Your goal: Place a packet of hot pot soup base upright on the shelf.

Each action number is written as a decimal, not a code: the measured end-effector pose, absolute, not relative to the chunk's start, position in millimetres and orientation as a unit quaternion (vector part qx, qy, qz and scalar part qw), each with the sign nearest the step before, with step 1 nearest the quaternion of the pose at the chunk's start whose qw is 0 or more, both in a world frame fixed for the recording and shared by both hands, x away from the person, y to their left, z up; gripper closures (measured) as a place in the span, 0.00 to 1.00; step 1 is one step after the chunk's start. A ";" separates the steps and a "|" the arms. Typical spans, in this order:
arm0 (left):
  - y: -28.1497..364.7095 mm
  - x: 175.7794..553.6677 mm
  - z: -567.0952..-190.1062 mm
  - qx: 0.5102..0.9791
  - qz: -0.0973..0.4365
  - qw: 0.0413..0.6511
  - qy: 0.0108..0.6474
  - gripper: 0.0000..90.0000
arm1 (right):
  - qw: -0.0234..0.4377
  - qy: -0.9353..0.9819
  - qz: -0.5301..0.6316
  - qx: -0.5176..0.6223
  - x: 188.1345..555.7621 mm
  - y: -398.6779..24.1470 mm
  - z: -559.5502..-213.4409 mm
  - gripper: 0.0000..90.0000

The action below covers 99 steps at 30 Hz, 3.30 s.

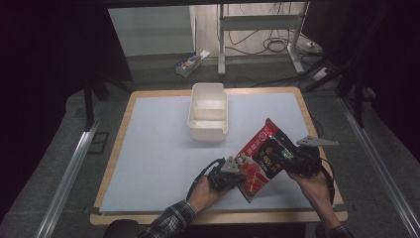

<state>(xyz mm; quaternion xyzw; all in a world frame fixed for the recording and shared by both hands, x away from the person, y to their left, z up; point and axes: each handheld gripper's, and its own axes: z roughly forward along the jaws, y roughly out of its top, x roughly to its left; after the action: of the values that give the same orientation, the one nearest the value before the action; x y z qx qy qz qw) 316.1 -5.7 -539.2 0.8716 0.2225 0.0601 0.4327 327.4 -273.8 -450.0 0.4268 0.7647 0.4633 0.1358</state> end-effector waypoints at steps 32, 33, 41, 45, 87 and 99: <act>2.9 293.7 -526.0 0.895 0.093 0.399 0.176 0.48 | 0.098 0.756 0.498 0.413 327.6 -273.8 -428.7 0.78; 4.0 292.9 -524.9 0.894 0.095 0.401 0.176 0.47 | 0.098 0.757 0.499 0.412 327.6 -273.2 -427.8 0.78; 11.6 288.8 -519.8 0.886 0.090 0.417 0.182 0.43 | 0.100 0.762 0.499 0.401 328.7 -268.3 -421.6 0.77; 11.6 286.4 -520.2 0.887 0.091 0.415 0.180 0.42 | 0.102 0.770 0.494 0.392 329.0 -265.2 -417.1 0.77; 66.9 245.9 -516.2 0.863 0.112 0.440 0.223 0.28 | 0.144 0.770 0.495 0.377 361.3 -266.6 -362.9 0.76; 83.8 235.5 -519.7 0.867 0.107 0.420 0.247 0.22 | 0.154 0.760 0.501 0.384 380.5 -266.5 -344.8 0.75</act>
<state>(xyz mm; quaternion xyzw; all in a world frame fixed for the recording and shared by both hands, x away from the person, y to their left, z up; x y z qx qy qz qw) 235.5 83.8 -519.7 0.8666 0.2465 0.1070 0.4205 380.5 -266.5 -344.8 0.3836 0.7603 0.5012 0.1538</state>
